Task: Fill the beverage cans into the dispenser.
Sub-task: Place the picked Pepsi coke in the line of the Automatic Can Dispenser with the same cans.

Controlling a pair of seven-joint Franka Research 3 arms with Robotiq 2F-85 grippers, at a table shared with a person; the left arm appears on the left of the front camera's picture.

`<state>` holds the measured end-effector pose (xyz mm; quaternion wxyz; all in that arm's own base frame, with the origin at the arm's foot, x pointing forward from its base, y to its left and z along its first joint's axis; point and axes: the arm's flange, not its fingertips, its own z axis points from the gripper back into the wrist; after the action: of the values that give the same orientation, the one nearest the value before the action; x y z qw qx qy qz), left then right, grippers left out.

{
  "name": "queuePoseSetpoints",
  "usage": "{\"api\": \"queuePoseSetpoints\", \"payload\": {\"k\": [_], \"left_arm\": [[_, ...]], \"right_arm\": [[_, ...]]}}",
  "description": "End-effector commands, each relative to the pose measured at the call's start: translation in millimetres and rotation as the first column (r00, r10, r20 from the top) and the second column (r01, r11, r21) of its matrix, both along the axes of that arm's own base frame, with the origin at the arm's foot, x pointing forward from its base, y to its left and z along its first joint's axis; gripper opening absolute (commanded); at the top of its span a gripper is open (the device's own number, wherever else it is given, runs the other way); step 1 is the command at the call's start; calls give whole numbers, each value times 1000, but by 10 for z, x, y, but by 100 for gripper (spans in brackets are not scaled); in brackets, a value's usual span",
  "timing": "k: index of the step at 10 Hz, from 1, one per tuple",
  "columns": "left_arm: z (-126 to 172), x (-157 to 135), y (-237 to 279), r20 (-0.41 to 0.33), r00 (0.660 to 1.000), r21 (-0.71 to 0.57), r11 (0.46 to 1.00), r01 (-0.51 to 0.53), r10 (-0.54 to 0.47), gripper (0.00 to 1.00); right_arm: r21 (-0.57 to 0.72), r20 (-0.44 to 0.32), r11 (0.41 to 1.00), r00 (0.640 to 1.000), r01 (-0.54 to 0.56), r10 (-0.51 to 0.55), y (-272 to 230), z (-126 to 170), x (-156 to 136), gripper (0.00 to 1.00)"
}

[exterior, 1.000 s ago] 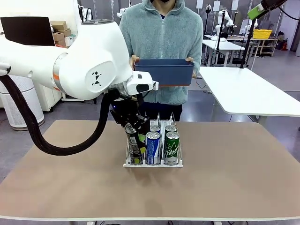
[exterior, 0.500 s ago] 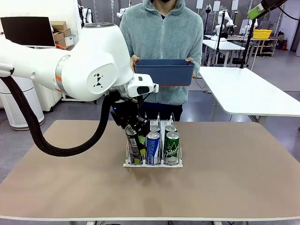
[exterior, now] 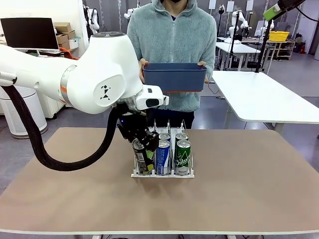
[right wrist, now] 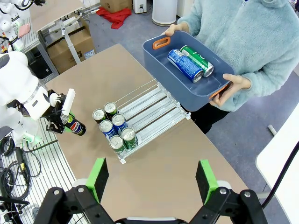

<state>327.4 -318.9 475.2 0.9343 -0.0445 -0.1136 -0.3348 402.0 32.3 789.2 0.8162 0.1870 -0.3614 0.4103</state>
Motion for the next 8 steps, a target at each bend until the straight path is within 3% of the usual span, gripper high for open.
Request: {"api": "queuePoseSetpoints", "payload": {"k": [1, 4, 7, 8], "left_arm": [[-75, 50, -47, 49, 998, 36, 999, -39, 38, 58], [-110, 80, -85, -2, 1000, -26, 999, -24, 24, 58], [-150, 78, -32, -4, 1000, 14, 1000, -18, 18, 58], [-213, 89, -65, 1, 998, 33, 998, -57, 57, 58]], "right_arm": [[4, -5, 1000, 1000, -1, 1, 5, -7, -3, 100], [4, -5, 1000, 1000, -1, 1, 5, -7, -3, 100], [4, -5, 1000, 1000, -1, 1, 5, -7, -3, 100], [4, -5, 1000, 1000, -1, 1, 5, -7, -3, 100]]}}
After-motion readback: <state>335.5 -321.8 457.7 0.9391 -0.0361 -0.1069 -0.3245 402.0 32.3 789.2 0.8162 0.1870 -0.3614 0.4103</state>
